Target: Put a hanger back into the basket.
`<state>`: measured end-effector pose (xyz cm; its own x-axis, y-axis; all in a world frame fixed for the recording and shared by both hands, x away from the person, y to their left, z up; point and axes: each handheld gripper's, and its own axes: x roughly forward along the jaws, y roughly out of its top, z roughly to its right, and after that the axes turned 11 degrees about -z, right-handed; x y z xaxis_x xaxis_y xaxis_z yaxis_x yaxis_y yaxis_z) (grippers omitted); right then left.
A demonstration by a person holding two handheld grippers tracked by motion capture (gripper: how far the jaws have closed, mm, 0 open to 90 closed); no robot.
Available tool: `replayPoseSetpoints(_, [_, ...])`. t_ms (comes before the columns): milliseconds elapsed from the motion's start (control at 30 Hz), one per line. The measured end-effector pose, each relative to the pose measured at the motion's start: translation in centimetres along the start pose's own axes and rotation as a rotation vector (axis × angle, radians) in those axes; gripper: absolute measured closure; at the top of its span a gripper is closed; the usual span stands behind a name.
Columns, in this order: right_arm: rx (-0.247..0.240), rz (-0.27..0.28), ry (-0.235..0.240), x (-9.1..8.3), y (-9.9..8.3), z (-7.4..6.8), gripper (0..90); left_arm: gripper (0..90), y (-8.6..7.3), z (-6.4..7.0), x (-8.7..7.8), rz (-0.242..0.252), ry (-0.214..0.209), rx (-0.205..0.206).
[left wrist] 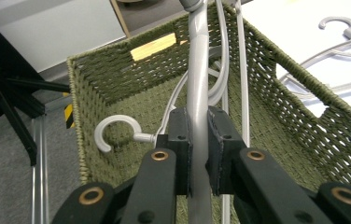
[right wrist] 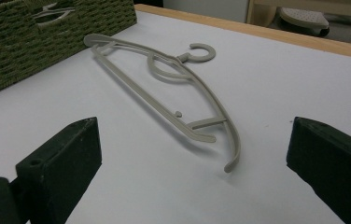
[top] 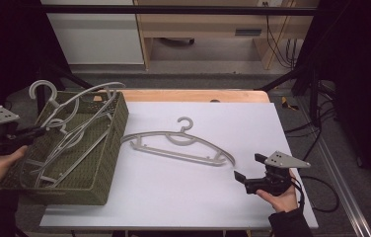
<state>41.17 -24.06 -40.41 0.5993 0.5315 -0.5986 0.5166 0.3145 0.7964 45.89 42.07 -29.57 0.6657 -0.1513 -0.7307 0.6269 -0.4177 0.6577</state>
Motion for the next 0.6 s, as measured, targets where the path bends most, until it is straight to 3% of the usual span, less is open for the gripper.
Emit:
replayPoseSetpoints(300, [-0.003, -0.005, 0.003, 0.0, 0.0, -0.1, 3.3, 81.0, -0.1, -0.6, 0.4, -0.03, 0.018, 0.034])
replayPoseSetpoints(600, [-0.005, -0.005, 0.004, 0.1, 0.0, 0.0, 3.3, 81.0, -1.7, -2.0, 1.2, -0.066, 0.021, 0.013])
